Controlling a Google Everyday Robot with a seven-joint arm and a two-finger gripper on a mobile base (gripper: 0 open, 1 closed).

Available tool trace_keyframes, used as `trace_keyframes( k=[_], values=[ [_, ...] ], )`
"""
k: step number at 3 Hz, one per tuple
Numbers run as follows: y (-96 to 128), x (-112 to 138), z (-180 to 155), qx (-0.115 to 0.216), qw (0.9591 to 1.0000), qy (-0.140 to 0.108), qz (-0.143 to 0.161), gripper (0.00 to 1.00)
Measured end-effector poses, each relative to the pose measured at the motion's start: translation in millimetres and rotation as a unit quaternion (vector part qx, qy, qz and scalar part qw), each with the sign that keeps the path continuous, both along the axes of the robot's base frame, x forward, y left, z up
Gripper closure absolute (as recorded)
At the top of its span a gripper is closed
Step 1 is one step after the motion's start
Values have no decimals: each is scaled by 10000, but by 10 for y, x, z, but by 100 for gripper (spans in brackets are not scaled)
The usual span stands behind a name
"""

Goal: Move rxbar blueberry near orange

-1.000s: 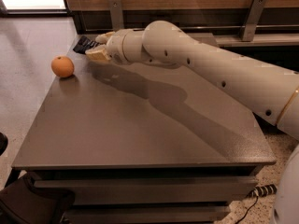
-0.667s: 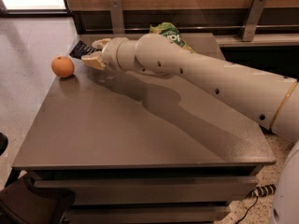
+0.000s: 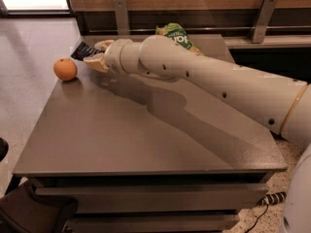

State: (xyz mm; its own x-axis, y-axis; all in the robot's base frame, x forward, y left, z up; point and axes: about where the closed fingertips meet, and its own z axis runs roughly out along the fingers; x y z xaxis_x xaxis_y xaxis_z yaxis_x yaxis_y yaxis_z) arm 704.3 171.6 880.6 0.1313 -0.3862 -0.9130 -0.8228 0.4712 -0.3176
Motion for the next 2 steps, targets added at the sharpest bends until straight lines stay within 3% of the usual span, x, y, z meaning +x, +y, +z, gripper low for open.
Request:
trace_keyframes(
  k=[1, 2],
  values=[
    [28, -11, 1, 1, 10000, 0, 22, 23],
    [45, -18, 2, 1, 10000, 1, 34, 1]
  ],
)
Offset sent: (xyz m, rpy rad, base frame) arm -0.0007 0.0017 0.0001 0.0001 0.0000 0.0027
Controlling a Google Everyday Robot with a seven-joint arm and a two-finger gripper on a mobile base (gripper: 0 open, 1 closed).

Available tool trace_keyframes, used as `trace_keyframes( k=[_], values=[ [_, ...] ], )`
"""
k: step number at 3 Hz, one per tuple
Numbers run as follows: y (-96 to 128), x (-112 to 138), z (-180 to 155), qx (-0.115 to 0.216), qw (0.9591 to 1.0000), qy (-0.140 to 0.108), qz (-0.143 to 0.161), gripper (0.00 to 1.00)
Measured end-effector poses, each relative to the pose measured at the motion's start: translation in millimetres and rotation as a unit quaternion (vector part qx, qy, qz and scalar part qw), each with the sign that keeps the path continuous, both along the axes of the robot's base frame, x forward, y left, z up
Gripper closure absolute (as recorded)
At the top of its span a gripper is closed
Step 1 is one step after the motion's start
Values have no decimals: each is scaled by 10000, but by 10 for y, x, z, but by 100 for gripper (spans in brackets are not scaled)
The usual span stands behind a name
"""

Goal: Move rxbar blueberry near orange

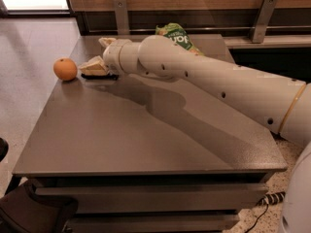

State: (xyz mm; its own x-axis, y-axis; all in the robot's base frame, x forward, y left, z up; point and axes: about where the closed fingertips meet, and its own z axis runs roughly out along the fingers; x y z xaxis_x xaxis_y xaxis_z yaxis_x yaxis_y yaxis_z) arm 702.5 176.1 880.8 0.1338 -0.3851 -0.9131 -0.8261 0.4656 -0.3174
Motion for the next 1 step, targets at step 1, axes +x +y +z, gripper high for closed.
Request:
trace_keyframes(
  k=[1],
  values=[
    [6, -3, 0, 0, 10000, 0, 5, 0]
  ],
)
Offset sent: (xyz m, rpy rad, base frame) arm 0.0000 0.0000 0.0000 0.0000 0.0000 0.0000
